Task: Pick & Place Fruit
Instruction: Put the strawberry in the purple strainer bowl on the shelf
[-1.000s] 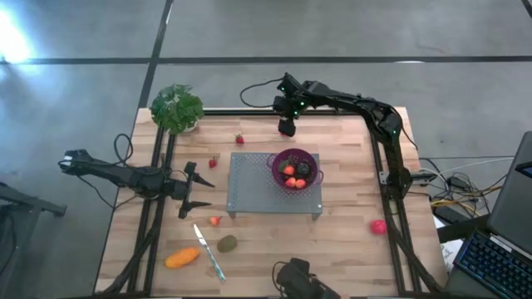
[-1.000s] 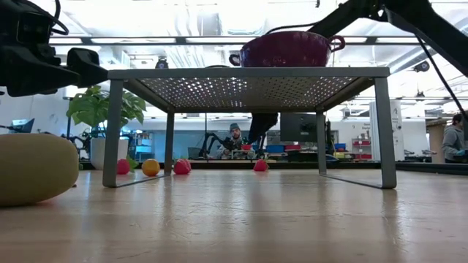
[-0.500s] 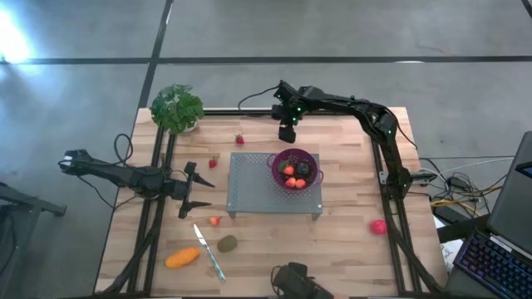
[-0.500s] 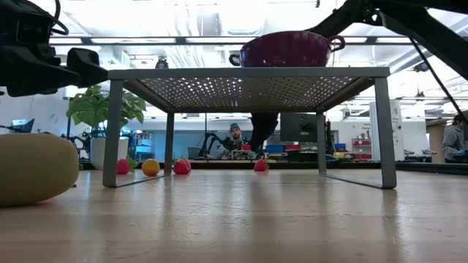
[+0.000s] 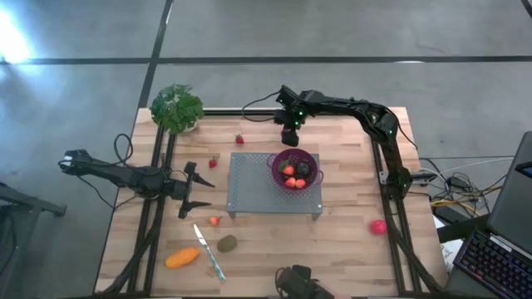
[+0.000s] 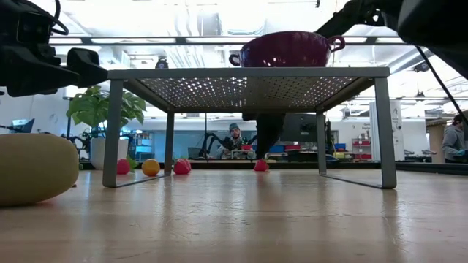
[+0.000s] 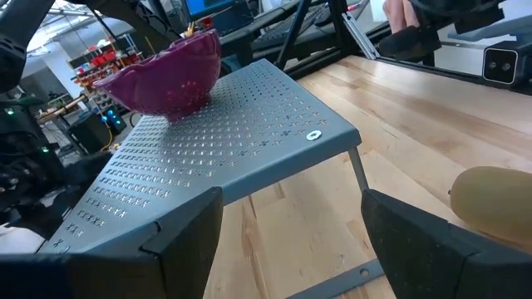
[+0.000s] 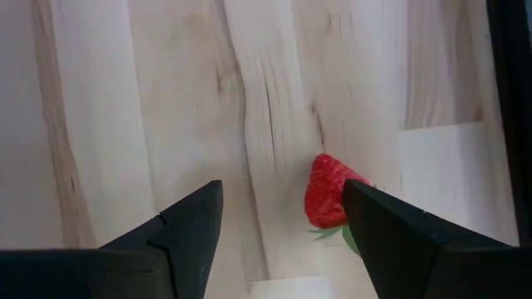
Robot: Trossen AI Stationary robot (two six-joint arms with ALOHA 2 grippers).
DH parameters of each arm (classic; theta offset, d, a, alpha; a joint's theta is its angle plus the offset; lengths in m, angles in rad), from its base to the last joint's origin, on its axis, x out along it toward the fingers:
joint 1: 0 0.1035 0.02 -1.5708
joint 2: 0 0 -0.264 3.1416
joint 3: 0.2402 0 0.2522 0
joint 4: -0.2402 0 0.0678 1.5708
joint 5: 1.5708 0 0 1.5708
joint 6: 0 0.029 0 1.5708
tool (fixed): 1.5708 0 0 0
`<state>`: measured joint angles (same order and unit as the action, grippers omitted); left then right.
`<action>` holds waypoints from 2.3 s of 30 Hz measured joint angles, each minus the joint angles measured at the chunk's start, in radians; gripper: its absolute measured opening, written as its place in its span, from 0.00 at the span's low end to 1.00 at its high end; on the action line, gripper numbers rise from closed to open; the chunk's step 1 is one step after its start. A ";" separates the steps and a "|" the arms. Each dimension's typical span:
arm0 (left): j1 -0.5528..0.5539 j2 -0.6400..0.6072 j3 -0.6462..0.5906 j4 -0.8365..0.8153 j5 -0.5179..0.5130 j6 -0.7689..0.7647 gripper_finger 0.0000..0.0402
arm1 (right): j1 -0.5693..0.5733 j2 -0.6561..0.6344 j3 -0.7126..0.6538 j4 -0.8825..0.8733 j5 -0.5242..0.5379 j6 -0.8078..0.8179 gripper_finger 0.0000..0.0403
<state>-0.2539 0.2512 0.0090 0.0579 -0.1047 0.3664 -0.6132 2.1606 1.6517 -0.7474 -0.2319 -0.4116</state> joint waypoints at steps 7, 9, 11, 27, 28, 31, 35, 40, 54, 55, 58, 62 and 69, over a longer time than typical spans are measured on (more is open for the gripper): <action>0.000 0.000 0.000 0.000 0.000 0.000 0.73 | 0.000 0.008 -0.025 0.021 0.052 -0.008 0.57; 0.000 0.000 0.000 0.000 0.000 0.000 0.73 | -0.001 0.007 -0.036 0.023 0.052 -0.008 0.58; 0.000 0.000 0.000 0.000 0.000 0.000 0.73 | -0.002 0.005 -0.048 0.028 0.052 -0.007 0.59; 0.000 0.000 0.000 0.000 0.000 0.000 0.73 | -0.003 0.004 -0.059 -0.039 0.155 -0.020 0.58; 0.000 0.000 0.000 0.000 0.000 0.000 0.73 | -0.003 0.004 -0.059 -0.040 0.156 -0.023 0.58; 0.000 0.000 0.000 0.000 0.000 0.000 0.73 | -0.003 0.004 -0.059 -0.052 0.157 -0.026 0.57; 0.000 0.000 0.000 0.000 0.000 0.000 0.73 | -0.006 0.004 -0.059 -0.063 0.157 -0.026 0.55; 0.000 0.000 0.000 0.000 0.000 0.000 0.73 | -0.007 0.004 -0.059 -0.060 0.157 -0.027 0.52; 0.000 0.000 0.000 0.000 0.000 0.000 0.73 | -0.007 0.003 -0.059 -0.057 0.156 -0.026 0.34; 0.000 0.000 0.000 0.000 0.000 0.000 0.73 | -0.007 0.003 -0.059 -0.057 0.156 -0.026 0.32; 0.000 0.000 0.000 0.000 0.000 0.000 0.73 | -0.007 0.002 -0.059 -0.057 0.156 -0.026 0.31; 0.000 0.000 0.000 0.000 0.000 0.000 0.73 | -0.007 0.000 -0.059 -0.057 0.156 -0.023 0.35; 0.000 0.000 0.000 0.000 0.000 0.000 0.73 | -0.006 -0.031 -0.047 -0.063 0.153 -0.019 0.34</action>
<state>-0.2535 0.2512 0.0092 0.0578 -0.1047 0.3664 -0.6196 2.1301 1.6044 -0.8107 -0.0788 -0.4301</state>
